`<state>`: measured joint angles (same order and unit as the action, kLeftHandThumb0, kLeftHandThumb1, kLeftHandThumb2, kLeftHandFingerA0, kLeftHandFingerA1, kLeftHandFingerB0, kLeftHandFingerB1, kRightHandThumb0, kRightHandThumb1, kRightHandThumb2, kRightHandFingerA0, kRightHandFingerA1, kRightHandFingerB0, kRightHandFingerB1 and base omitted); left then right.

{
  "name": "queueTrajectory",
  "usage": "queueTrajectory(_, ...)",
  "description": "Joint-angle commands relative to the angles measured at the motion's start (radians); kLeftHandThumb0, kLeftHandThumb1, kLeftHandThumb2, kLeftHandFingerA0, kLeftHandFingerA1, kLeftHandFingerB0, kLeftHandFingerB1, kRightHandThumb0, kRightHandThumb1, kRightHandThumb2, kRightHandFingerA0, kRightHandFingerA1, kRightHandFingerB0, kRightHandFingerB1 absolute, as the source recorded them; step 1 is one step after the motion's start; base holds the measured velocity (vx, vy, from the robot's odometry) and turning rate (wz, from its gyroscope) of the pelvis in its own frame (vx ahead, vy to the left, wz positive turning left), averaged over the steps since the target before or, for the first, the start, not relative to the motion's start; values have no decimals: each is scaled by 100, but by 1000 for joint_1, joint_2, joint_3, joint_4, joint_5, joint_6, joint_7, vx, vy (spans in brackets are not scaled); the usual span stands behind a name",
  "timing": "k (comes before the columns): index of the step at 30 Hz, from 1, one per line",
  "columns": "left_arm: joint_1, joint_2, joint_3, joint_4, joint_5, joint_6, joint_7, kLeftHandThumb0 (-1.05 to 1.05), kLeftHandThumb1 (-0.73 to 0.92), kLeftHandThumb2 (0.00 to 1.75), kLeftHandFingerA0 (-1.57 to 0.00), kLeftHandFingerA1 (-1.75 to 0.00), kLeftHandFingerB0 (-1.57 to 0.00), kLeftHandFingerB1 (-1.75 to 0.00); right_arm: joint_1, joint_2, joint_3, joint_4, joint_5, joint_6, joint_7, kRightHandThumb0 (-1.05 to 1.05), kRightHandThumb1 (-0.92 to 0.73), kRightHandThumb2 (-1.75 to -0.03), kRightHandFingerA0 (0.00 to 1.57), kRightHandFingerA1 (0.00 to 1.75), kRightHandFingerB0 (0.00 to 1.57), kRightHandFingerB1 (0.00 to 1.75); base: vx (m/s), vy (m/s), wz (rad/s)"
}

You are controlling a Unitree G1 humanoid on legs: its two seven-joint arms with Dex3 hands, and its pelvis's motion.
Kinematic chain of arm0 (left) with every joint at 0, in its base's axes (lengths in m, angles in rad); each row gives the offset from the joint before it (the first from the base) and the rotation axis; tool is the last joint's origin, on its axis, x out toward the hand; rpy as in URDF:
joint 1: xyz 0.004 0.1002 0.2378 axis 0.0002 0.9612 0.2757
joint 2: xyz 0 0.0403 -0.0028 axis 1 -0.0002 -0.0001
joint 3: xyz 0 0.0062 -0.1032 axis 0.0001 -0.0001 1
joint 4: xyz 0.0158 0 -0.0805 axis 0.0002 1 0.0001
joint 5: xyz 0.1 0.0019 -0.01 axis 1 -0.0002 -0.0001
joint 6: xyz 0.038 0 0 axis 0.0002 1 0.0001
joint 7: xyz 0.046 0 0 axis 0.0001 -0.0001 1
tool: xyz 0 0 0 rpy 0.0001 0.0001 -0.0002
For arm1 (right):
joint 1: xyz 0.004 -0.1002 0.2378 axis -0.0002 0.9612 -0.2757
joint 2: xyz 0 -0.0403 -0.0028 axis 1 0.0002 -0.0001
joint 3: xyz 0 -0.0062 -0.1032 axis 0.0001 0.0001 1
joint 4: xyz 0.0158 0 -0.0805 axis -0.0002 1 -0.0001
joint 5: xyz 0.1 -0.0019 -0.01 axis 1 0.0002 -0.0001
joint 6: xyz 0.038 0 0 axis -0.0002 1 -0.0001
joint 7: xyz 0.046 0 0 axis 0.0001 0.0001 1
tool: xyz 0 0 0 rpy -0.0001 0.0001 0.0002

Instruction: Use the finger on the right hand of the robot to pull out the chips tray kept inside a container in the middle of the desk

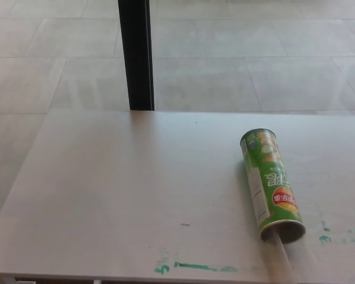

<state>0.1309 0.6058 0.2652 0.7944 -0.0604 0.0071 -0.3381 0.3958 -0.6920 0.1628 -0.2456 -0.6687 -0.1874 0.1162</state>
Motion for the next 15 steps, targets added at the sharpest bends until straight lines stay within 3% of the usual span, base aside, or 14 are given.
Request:
queueTrajectory(1, 9, 13, 16, 2, -11, 13, -3, -26, 62, 61, -60, -73, -54, -61, -18, 59, -86, -32, 47, 31, -35, -30, -54, -56, 86, 118, 0, 0, 0, 0, 0)
queueTrajectory(8, 9, 17, 7, 8, 2, 4, 3, -26, 63, 61, -60, -71, -55, -61, -3, 129, -215, -115, 117, 1, -45, -30, -54, -56, 88, 122, 0, 0, 0, 0, 0)
queueTrajectory(9, 10, 17, 8, 6, 1, 4, 2, -26, 64, 61, -59, -70, -54, -60, 4, 133, -231, -126, 132, -4, -40, -29, -49, -67, 91, 117, 0, 0, 0, 0, 0)
queueTrajectory(10, 20, 16, 11, -15, -3, 10, 1, -26, 61, 62, -61, -73, -56, -62, 28, 143, -276, -174, 181, 20, -3, -30, -55, -57, 88, 117, 0, 0, 0, 0, 0)
queueTrajectory(15, 22, 17, 11, -13, -3, 12, 1, -26, 62, 61, -60, -72, -55, -62, 81, 136, -410, -186, 295, 5, 40, -30, -55, -56, 88, 105, 0, 0, 0, 0, 0)
